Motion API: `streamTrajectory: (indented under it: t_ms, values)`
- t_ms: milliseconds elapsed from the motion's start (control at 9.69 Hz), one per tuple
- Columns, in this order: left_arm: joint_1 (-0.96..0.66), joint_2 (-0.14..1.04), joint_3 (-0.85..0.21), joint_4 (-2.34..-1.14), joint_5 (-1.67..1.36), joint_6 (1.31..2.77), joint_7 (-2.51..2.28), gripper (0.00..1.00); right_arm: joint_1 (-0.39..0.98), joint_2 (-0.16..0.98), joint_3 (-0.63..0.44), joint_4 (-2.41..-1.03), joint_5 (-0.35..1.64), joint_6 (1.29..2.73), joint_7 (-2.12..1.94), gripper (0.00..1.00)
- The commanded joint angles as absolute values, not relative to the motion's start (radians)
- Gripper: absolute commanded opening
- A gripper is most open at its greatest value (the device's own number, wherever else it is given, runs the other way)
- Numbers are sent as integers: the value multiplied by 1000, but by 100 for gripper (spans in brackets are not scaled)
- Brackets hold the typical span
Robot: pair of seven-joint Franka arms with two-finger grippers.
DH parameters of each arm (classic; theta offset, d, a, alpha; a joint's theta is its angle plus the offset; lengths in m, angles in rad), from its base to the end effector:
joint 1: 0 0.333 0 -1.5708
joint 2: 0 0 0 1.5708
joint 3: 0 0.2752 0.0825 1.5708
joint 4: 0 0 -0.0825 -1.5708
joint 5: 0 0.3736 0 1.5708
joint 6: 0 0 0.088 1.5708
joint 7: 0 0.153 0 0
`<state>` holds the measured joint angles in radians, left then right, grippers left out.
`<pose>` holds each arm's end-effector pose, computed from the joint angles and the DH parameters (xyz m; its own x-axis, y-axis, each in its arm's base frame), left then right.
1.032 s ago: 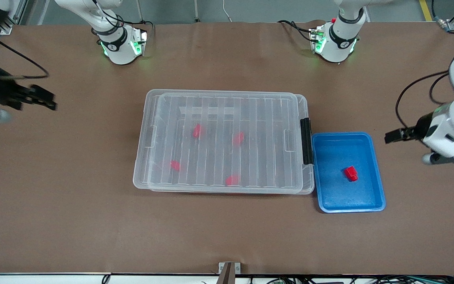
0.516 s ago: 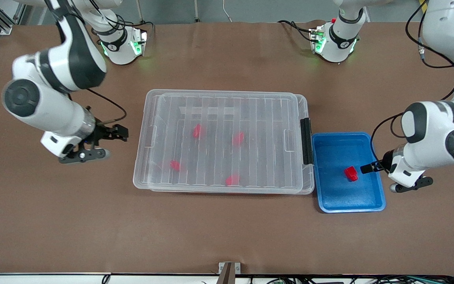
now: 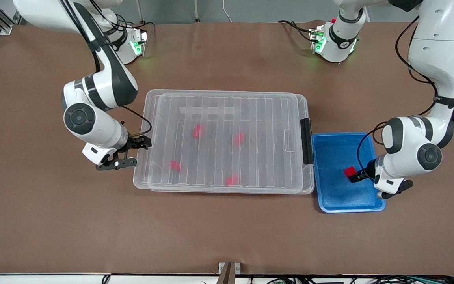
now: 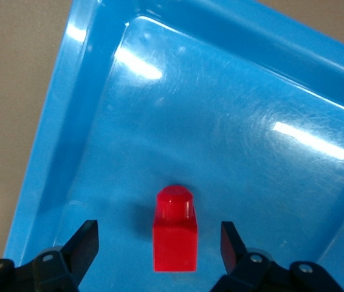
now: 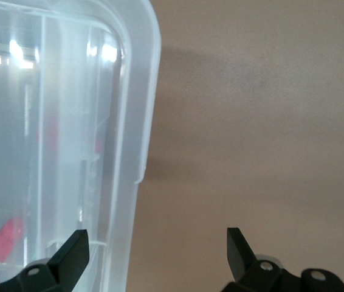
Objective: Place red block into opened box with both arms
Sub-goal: 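Grasp the red block with the left gripper while the right gripper slides the lid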
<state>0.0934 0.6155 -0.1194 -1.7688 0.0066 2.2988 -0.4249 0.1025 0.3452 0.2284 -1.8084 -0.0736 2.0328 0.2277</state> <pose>0.6181 -0.0157 0.1378 0.9117 0.3984 -0.1008 0.4026 -0.9150 0.0249 0.5685 0.1846 0.2696 0.9854 0.1292 -0.1109 0.1311 -0.9913 0.0104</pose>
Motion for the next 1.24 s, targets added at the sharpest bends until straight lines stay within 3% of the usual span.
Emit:
streamTrajectory:
  t_ms: [0,206,310,722,1135]
  values:
    - [80,652,-117,-1772,8,2319,-445,75,92,325,236,-1841,-98,2060,245,100]
    - [77,663,-118,-1769,6,2319,-449,64,86,325,236,-1845,-106,2060,241,100]
    - [77,666,-118,-1769,8,2319,-462,54,71,324,236,-1845,-112,2056,236,100]
    - [77,675,-118,-1769,8,2338,-460,4,25,321,235,-1845,-139,2017,183,100]
    - [72,511,-133,-1752,9,2246,-454,0,-43,313,229,-1844,-140,1973,75,100]
